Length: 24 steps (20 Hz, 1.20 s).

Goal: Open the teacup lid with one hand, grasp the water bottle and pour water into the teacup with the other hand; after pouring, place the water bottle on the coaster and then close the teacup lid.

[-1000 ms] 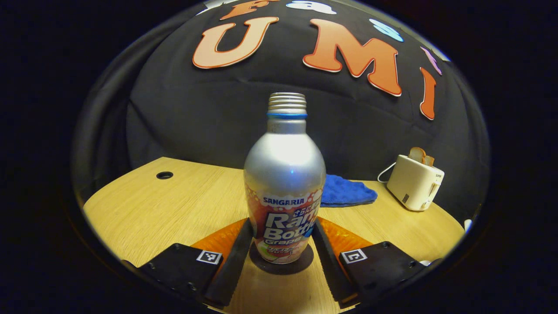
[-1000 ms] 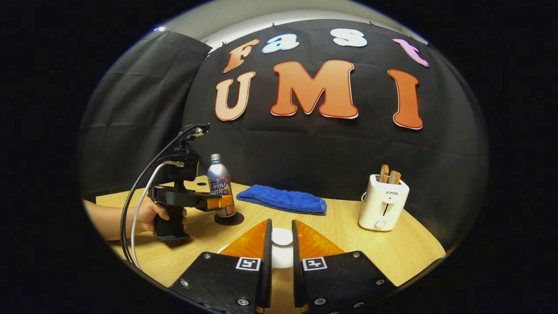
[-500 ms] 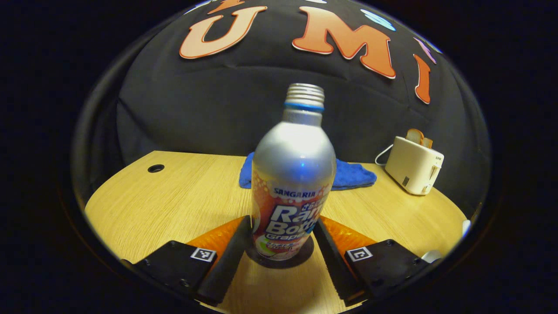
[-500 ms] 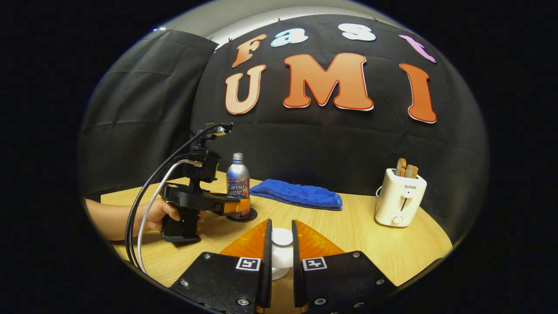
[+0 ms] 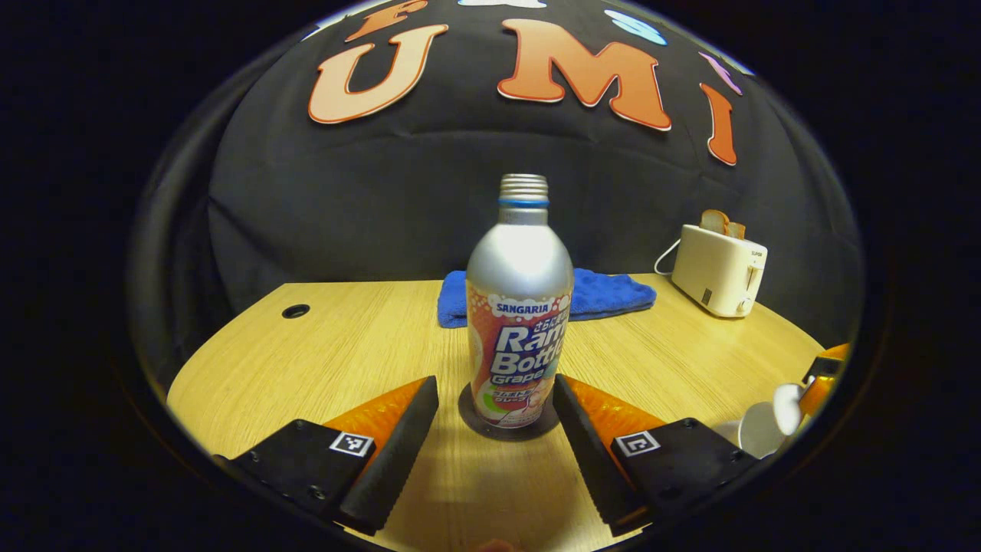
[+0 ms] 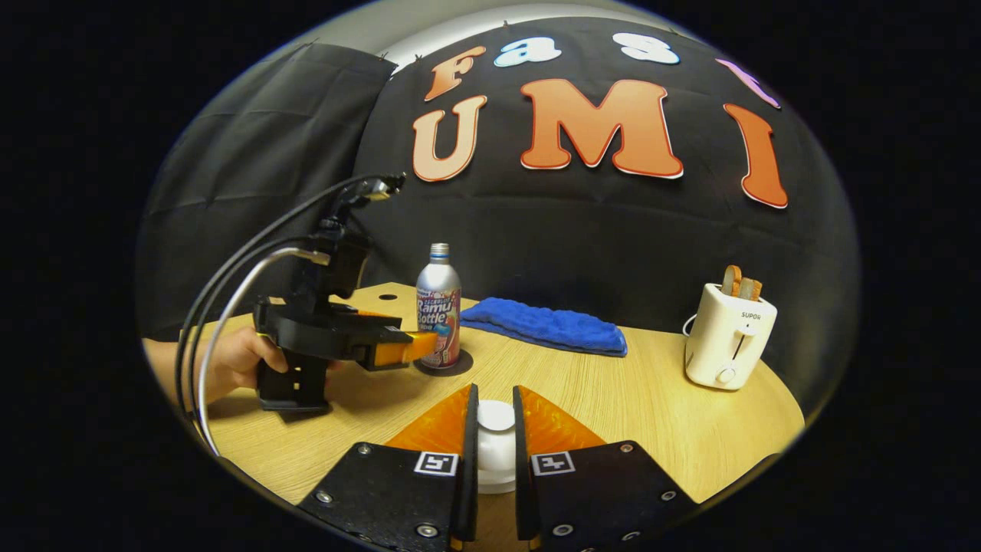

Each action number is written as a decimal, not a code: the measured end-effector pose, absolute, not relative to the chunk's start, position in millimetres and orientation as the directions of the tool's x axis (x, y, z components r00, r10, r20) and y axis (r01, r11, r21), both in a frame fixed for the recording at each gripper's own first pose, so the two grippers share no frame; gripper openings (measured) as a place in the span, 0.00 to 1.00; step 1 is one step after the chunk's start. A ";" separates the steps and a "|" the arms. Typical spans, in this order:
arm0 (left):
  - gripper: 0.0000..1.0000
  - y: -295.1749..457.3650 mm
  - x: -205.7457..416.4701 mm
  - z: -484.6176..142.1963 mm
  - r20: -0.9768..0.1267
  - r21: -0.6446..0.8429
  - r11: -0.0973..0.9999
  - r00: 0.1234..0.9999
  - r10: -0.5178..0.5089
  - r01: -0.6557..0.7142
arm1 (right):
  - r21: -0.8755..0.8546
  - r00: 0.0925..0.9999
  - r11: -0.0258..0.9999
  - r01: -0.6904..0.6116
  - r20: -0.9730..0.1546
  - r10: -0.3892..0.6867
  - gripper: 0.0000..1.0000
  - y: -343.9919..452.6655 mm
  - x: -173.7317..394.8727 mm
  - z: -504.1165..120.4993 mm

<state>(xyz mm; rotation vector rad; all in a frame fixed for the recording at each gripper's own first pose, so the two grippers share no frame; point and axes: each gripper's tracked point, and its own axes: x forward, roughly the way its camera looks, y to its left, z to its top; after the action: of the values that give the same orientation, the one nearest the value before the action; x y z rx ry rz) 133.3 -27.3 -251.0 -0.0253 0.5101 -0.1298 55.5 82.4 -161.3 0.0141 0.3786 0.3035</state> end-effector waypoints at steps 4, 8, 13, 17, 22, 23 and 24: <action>0.99 -13.2 114.6 -231.7 -0.449 -0.068 0.993 0.886 -0.119 0.099 | 0.064 0.877 0.955 -0.289 -0.382 0.291 0.20 85.6 57.3 -172.5; 0.98 -3.1 93.9 -211.8 -0.406 -0.063 0.994 0.908 -0.106 0.088 | 0.072 0.871 0.953 -0.293 -0.390 0.297 0.20 90.3 57.9 -179.0; 0.98 -1.5 76.2 -187.0 -0.357 -0.052 0.996 0.930 -0.091 0.078 | 0.042 0.878 0.959 -0.280 -0.392 0.274 0.23 86.9 57.3 -180.6; 0.98 -1.8 67.9 -158.5 -0.296 -0.041 0.997 0.952 -0.074 0.065 | -0.021 0.911 0.966 -0.256 -0.338 0.234 0.42 80.1 58.9 -157.5; 0.98 -1.1 52.4 -118.3 -0.206 -0.018 0.999 0.977 -0.048 0.045 | -0.024 0.953 0.975 -0.219 -0.219 0.209 0.67 70.2 56.0 -111.2; 0.98 -0.1 48.5 -109.8 -0.186 -0.013 0.999 0.982 -0.040 0.038 | -0.025 0.961 0.978 -0.206 -0.194 0.198 0.72 66.6 56.1 -100.9; 0.98 1.4 44.3 -102.1 -0.166 -0.006 1.000 0.986 -0.031 0.030 | -0.025 0.967 0.981 -0.195 -0.171 0.188 0.75 62.8 55.8 -91.0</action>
<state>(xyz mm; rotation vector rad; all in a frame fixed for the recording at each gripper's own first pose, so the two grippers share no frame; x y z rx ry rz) 44.3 1.4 -102.1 -0.0033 0.1664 -0.0307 55.8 62.8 -91.0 -0.0417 0.1688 0.1936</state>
